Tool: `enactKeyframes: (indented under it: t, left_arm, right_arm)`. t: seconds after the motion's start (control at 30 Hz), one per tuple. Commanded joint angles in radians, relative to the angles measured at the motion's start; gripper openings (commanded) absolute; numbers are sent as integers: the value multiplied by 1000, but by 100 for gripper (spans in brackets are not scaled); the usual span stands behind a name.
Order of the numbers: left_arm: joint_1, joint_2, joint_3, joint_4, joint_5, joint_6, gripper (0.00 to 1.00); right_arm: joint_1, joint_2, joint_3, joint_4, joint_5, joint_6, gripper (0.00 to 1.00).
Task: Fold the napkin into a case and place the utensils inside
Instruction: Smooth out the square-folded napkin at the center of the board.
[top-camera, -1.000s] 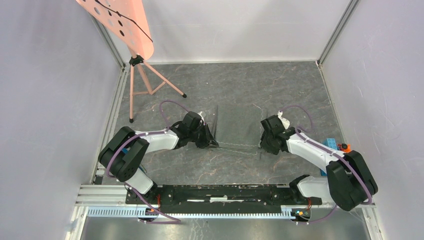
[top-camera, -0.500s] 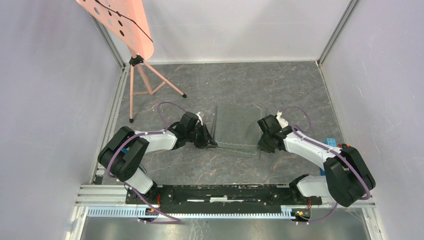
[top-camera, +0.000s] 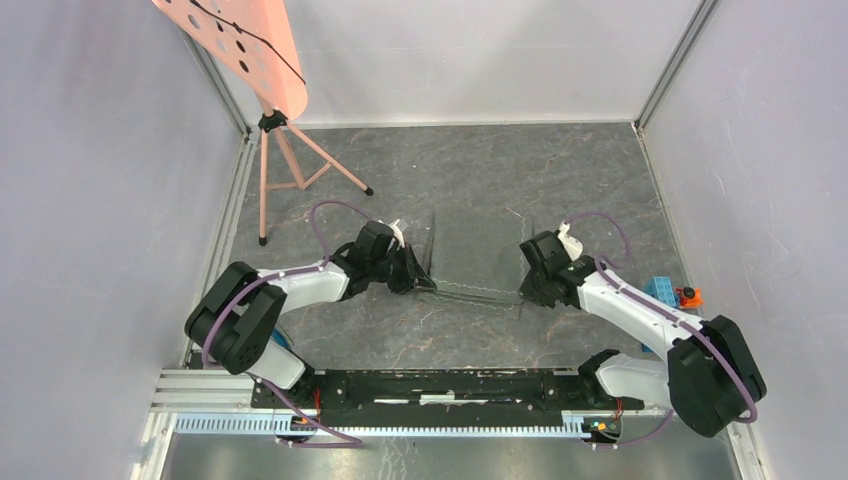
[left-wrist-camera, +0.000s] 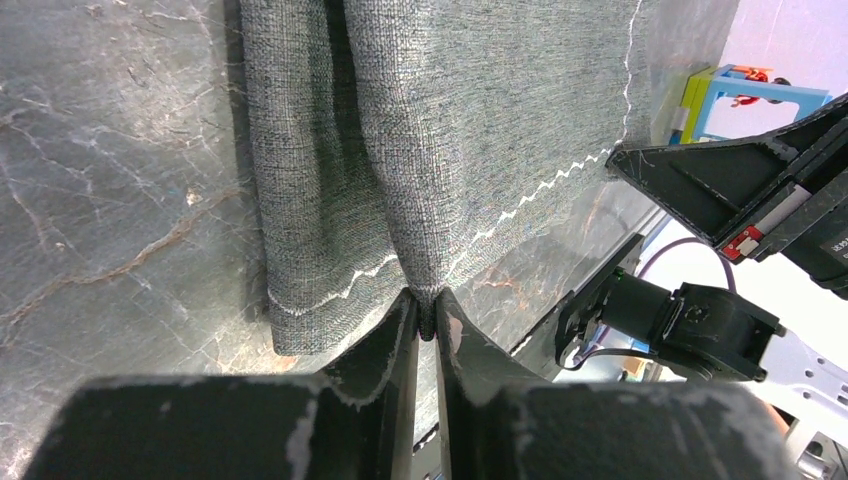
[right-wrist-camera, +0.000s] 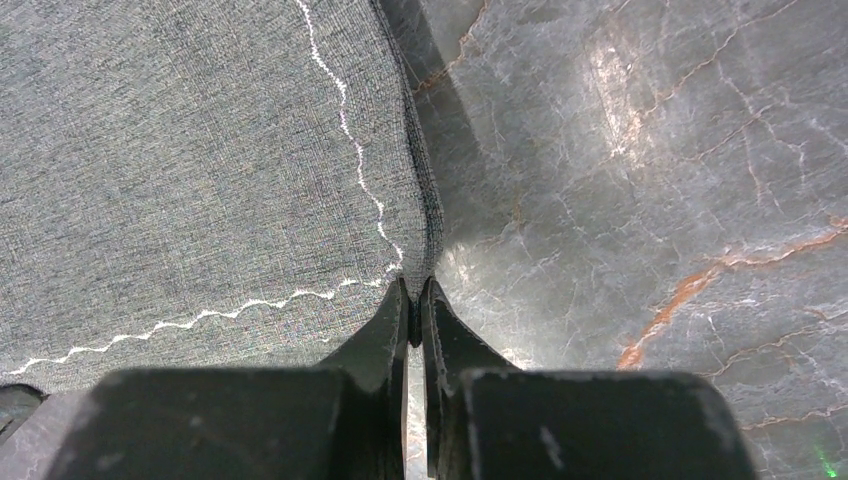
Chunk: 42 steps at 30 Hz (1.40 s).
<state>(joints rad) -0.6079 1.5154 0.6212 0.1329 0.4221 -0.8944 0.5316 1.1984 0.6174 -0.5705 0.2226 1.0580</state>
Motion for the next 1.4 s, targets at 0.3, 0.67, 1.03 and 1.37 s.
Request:
enactKeyframes:
  t: [0.3,0.67,1.03,1.37]
  left_arm:
    - [27,-89,-40,-71,-28,77,17]
    - [48,-86,-55,-105,-36,104,17]
    - [48,-87,-54,-90,-25,103,23]
    - [46,-44,-31,-32,20,83,32]
  right_arm:
    - [40,-39,-22,-8,-25,8,0]
    - [70,-13,-56,33,-42,30,0]
    - [75,-13,-54,47,-49,33,0]
    - [80,-9,-57,52,-53,31,0]
